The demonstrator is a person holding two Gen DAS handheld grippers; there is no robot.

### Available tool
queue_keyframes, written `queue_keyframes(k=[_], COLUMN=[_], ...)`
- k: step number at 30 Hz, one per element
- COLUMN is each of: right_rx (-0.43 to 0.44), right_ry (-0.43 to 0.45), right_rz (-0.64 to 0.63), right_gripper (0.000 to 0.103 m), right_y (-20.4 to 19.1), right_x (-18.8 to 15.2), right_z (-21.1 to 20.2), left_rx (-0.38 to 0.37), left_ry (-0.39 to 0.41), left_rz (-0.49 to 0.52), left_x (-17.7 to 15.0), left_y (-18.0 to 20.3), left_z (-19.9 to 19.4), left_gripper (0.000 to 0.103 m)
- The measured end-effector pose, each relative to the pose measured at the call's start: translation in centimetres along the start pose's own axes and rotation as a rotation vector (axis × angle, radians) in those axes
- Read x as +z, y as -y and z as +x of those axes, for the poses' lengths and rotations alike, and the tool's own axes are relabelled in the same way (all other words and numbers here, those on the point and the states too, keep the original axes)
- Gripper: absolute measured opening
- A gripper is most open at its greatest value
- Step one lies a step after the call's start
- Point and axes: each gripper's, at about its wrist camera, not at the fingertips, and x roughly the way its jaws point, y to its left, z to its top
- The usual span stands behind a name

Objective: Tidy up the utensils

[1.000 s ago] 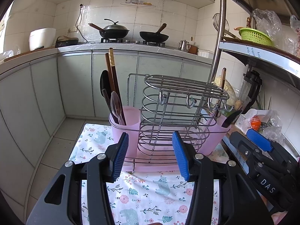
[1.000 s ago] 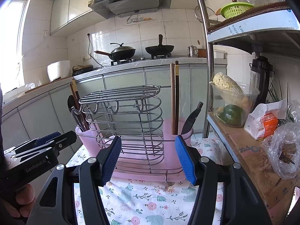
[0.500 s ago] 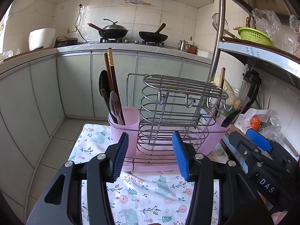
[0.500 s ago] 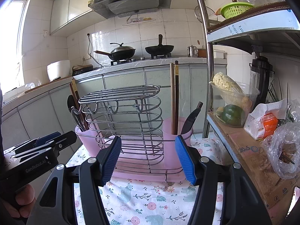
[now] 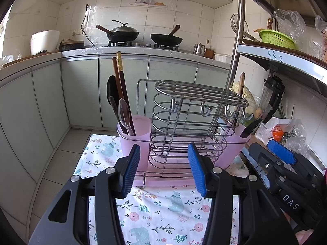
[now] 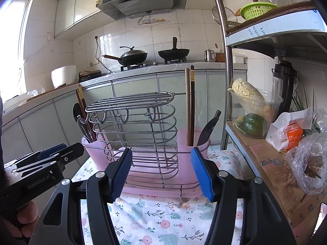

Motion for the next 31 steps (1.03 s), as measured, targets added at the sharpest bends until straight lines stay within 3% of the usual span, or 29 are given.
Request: queue_keyframes(k=[31], right_rx=[-0.002], right_ry=[-0.023], right_rz=[0.008], right_gripper=[0.059], right_y=[0.73], right_x=[-0.35], right_z=[0.77], left_rx=[-0.01], left_ry=[-0.029], left_rz=[-0.006], left_x=[-0.43], left_y=[-0.75], left_z=[0.87], left_gripper=[0.049])
